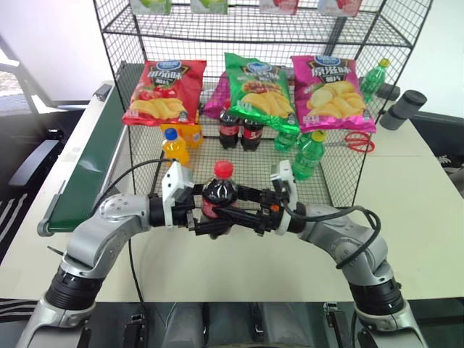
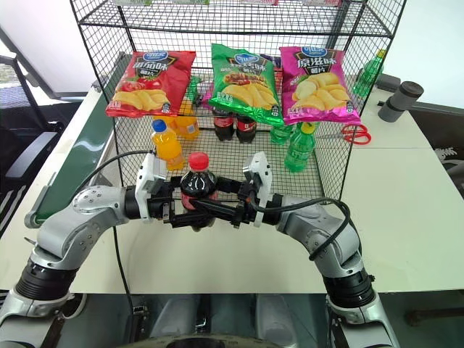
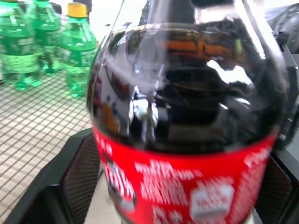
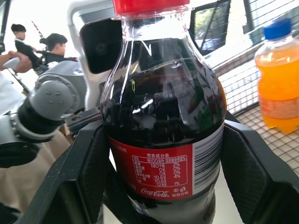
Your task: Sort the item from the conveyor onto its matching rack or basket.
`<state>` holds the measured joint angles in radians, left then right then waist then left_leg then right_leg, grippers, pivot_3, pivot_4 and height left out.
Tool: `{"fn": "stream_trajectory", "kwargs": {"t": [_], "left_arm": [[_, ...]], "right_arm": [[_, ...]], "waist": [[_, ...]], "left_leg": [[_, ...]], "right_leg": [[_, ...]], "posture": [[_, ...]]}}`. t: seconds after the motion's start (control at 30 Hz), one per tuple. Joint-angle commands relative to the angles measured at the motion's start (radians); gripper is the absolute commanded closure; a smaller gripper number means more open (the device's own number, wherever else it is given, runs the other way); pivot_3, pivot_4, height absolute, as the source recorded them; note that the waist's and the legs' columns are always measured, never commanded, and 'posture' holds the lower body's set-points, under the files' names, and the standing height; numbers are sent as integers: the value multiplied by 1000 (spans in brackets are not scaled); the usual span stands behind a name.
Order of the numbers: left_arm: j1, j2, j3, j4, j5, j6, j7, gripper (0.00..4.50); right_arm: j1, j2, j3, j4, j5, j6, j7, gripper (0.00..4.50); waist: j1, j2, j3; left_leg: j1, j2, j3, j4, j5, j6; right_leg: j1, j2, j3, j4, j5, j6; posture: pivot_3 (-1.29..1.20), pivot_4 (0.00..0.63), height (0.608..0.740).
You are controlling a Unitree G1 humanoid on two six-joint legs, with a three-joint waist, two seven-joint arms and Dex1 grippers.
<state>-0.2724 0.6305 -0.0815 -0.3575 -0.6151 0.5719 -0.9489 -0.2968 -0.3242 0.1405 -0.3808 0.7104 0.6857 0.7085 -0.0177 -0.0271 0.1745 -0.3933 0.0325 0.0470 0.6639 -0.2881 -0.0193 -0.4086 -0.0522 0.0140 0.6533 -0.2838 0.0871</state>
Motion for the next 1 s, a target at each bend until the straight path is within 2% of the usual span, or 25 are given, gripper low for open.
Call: {"fn": "stream_trajectory", "kwargs": {"t": [0.03,0.17,0.23,0.37,0.53,0.83,1.0], "left_arm": [[60,30,82,-35,-6,-9,19,20],[209,69,175,-43,37,-64,46,20],[252,52,212,-41,67,-118,83,20],[277,-1,253,-32,111,-194,157,20],[303,-17,264,-52,116,-216,181,20],[303,-14,278,-67,100,-224,173,20],[294,-13,270,-65,99,-222,168,20]], "right_arm": [[-31,27,-49,23,-75,-129,-41,1620],[-56,45,-64,114,-185,-257,-80,1620],[-70,63,-47,194,-277,-358,-112,1620],[-96,118,-25,383,-422,-554,-162,1620],[-164,199,-34,642,-535,-765,-245,1620],[-291,258,-71,954,-618,-964,-360,1620],[-337,276,-86,1070,-618,-1006,-365,1620]], "waist": [[0,0,0],[-1,0,0],[8,0,0],[-1,0,0],[-4,1,0],[-6,1,1],[-7,1,1]], "left_leg": [[0,0,0,0,0,0],[0,1,0,0,0,0],[0,1,0,0,0,0],[1,0,2,0,0,0],[0,0,2,0,0,0],[1,0,2,0,0,-1],[1,0,2,0,0,-1]], "right_leg": [[0,0,0,0,0,0],[-1,1,1,1,0,0],[-1,1,1,1,0,0],[0,-4,1,1,0,0],[-1,-4,1,1,0,0],[-1,-5,1,2,0,0],[-1,-5,1,2,0,0]], "posture": [[0,150,740],[0,150,740],[0,150,740],[0,150,740],[0,150,740],[0,150,740],[0,150,740]]}}
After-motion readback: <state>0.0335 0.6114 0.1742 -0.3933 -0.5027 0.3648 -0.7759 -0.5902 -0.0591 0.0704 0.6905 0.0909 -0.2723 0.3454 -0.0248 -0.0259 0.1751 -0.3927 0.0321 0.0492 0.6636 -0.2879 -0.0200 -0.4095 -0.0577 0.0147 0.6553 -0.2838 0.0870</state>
